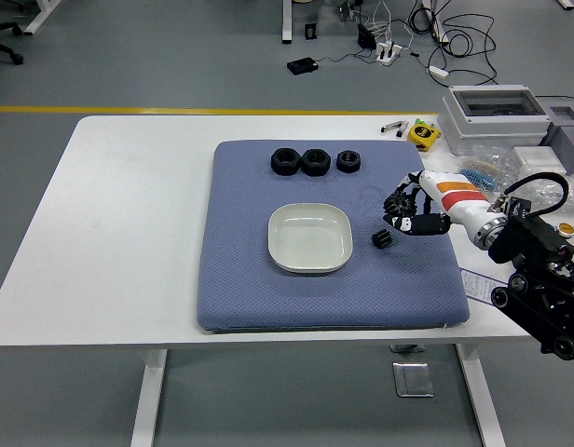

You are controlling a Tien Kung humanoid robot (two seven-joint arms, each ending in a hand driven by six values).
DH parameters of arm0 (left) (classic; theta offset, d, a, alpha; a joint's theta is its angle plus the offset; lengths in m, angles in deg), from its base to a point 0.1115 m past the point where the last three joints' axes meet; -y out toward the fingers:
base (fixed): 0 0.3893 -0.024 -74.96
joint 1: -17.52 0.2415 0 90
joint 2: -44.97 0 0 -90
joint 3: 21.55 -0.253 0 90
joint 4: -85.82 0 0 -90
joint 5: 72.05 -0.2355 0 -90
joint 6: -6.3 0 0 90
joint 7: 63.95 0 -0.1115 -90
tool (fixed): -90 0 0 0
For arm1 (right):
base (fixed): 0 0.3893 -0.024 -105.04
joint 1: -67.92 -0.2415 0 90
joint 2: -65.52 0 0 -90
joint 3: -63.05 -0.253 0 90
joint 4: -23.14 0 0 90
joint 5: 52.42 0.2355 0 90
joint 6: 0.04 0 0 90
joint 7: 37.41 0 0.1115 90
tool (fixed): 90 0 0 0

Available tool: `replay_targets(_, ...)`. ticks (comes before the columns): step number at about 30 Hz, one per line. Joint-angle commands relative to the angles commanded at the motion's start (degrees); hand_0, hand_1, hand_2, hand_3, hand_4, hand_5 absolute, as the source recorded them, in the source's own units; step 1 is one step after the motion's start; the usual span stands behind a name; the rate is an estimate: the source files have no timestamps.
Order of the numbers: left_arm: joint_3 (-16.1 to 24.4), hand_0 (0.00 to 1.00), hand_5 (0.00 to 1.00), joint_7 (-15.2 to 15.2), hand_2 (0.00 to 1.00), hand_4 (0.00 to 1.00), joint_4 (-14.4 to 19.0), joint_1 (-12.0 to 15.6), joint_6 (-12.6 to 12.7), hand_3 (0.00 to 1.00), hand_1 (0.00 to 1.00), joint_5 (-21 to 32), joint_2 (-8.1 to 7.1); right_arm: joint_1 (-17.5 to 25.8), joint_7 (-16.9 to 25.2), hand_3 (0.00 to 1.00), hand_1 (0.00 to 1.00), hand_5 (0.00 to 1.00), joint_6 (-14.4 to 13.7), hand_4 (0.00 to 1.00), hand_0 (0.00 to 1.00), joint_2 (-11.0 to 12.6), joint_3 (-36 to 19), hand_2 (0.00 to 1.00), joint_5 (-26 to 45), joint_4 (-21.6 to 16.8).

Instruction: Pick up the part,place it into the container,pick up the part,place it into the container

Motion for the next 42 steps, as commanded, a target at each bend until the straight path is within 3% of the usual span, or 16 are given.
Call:
replay_targets(5, -0.1, 0.621, 0.6, 0.0, 0.708, 0.577, 0.0, -0.1, 0.0, 0.598, 0.604, 0.2, -0.03, -1.0, -0.5, 0.483, 0.276, 0.395, -0.2, 0.67, 0.072, -2.1, 2.7, 0.414, -0.8, -3.2)
replay_targets(14, -0.4, 0.621, 0.599, -0.1, 0.708, 0.578, 0.0, -0.3, 0.1, 0.597, 0.601, 0.7, -0.08, -3.8, -4.4, 0.495, 0.307, 0.365, 3.3, 0.687, 0.107, -9.7, 8.4, 0.432, -4.6, -0.2)
replay_targets(15, -0.5, 0.622, 0.596, -0.2, 0.708, 0.578, 0.0, -0.3, 0.1, 0.597, 0.6, 0.9, -0.1, -4.0, -4.5, 0.657, 0.538, 0.52, 3.2, 0.998, 0.404, -10.3, 8.9, 0.62, -4.8, 0.3)
replay_targets(20, -0.5, 0.622, 0.596, -0.3, 0.708, 0.578, 0.0, -0.4, 0.1, 0.597, 0.6, 1.0, -0.17, -5.5, -5.3, 0.657, 0.538, 0.52, 2.3, 0.998, 0.404, -13.3, 11.2, 0.62, -5.0, 2.4)
replay_targets(21, -0.5, 0.621, 0.596, -0.3, 0.706, 0.578, 0.0, -0.4, 0.1, 0.596, 0.597, 0.9, -0.17, -5.6, -5.4, 0.83, 0.654, 0.548, 2.2, 0.998, 0.598, -13.6, 11.4, 0.723, -5.1, 2.6)
replay_targets(24, -0.5, 0.621, 0.596, -0.2, 0.706, 0.578, 0.0, -0.5, 0.1, 0.596, 0.597, 0.8, -0.24, -6.4, -5.4, 0.83, 0.654, 0.548, 1.2, 0.998, 0.598, -14.9, 12.1, 0.723, -5.2, 3.4)
replay_targets(26, -0.4, 0.621, 0.596, -0.2, 0.706, 0.578, 0.0, -0.6, 0.2, 0.596, 0.597, 0.6, -0.27, -6.7, -5.1, 0.83, 0.654, 0.548, 0.6, 0.998, 0.598, -15.4, 12.2, 0.723, -5.2, 3.6)
replay_targets(27, -0.4, 0.621, 0.594, -0.2, 0.702, 0.579, 0.0, -0.6, 0.2, 0.597, 0.592, 0.6, -0.29, -6.9, -4.9, 0.913, 0.714, 0.548, 0.3, 0.998, 0.684, -15.5, 12.2, 0.801, -5.2, 3.6)
replay_targets(32, -0.6, 0.621, 0.594, -0.3, 0.702, 0.579, 0.0, -0.6, 0.2, 0.597, 0.592, 0.9, -0.34, -7.2, -4.6, 0.913, 0.714, 0.548, -1.0, 0.998, 0.684, -15.1, 11.1, 0.801, -5.0, 3.2)
replay_targets(37, -0.6, 0.62, 0.59, -0.3, 0.7, 0.579, 0.0, -0.6, 0.3, 0.598, 0.592, 0.8, -0.38, -7.1, -5.2, 0.896, 0.708, 0.536, -3.9, 0.998, 0.689, -13.9, 8.8, 0.791, -3.6, 3.3)
replay_targets(38, -0.5, 0.62, 0.59, -0.3, 0.7, 0.579, 0.0, -0.6, 0.3, 0.598, 0.592, 0.8, -0.38, -7.1, -5.2, 0.896, 0.708, 0.536, -4.0, 0.998, 0.689, -13.5, 8.3, 0.791, -3.4, 3.5)
replay_targets(39, -0.5, 0.619, 0.59, -0.3, 0.696, 0.579, 0.0, -0.6, 0.3, 0.598, 0.59, 0.8, -0.38, -7.0, -5.3, 0.829, 0.673, 0.514, -3.9, 0.998, 0.633, -13.1, 7.8, 0.749, -3.3, 3.8)
replay_targets(42, -0.3, 0.619, 0.59, -0.1, 0.696, 0.579, 0.0, -0.6, 0.3, 0.598, 0.59, 0.5, -0.37, -6.8, -5.6, 0.829, 0.673, 0.514, -3.5, 0.998, 0.633, -11.9, 6.8, 0.749, -3.0, 5.2)
